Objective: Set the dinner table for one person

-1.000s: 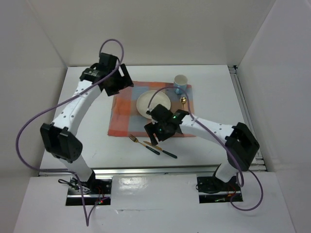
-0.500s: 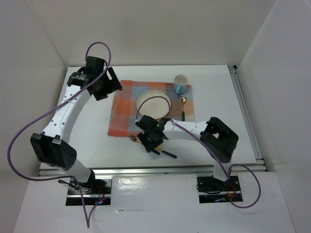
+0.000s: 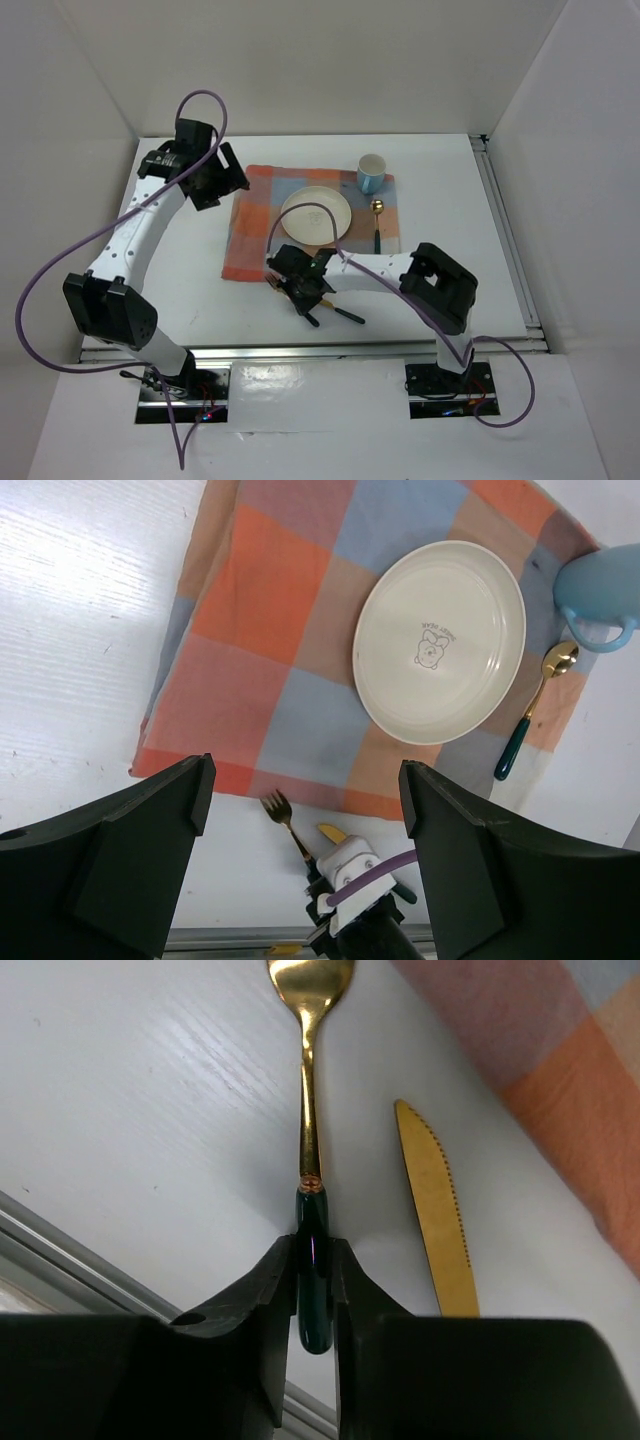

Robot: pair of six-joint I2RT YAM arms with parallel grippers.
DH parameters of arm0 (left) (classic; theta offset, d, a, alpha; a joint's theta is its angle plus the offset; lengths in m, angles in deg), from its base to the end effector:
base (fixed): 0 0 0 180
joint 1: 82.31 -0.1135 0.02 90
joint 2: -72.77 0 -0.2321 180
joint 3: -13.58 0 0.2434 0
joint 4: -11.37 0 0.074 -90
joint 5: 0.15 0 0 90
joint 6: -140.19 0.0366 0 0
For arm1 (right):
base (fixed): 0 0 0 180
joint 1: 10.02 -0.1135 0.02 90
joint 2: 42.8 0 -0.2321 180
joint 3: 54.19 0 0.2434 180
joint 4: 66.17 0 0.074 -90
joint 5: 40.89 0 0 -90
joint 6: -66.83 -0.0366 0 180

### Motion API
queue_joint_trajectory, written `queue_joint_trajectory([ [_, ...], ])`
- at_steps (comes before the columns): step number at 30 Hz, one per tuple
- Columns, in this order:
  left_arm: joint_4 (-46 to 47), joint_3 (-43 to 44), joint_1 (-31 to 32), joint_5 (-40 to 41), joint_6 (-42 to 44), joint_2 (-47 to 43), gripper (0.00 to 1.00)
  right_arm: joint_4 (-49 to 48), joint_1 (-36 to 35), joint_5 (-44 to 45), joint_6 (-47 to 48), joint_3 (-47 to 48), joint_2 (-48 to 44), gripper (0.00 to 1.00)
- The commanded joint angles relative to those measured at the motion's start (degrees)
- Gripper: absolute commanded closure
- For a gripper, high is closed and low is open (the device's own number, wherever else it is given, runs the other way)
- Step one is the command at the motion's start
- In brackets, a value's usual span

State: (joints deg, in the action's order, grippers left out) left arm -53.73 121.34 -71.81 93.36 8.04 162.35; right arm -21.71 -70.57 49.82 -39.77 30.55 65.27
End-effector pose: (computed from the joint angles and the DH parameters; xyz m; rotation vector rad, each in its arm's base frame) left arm 0.3200 -0.0570 0.3408 -0.6875 2.3185 -0.3569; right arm 0.1761 0.3109 0.1354 -1.0492 2.6092 0.3306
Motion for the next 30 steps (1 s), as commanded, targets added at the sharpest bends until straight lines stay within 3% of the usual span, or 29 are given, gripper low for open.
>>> queue_joint_trajectory([
  [1,0.82,0.02,-0.48,-0.7,0.75,-2.12,0.07,0.92,-1.58,1.4,0.78,2.82,1.0,0.91],
  [4,0.82,0.81,-1.88,-0.7,0.75,-3.18,0.07,2.49,-2.2,1.4,2.01,4.05,-0.76,1.0],
  [14,-0.24,4.85,-5.84,-1.75,1.28,-6.87,0.07,10.32,-2.11,2.01,-0.18,10.81,-7.26,1.0],
  [30,0.29,3.01,-8.22,-4.65,1.28,-9.25,0.08,1.98,13.88,-3.79,-15.74,16.53,-7.09,1.0],
])
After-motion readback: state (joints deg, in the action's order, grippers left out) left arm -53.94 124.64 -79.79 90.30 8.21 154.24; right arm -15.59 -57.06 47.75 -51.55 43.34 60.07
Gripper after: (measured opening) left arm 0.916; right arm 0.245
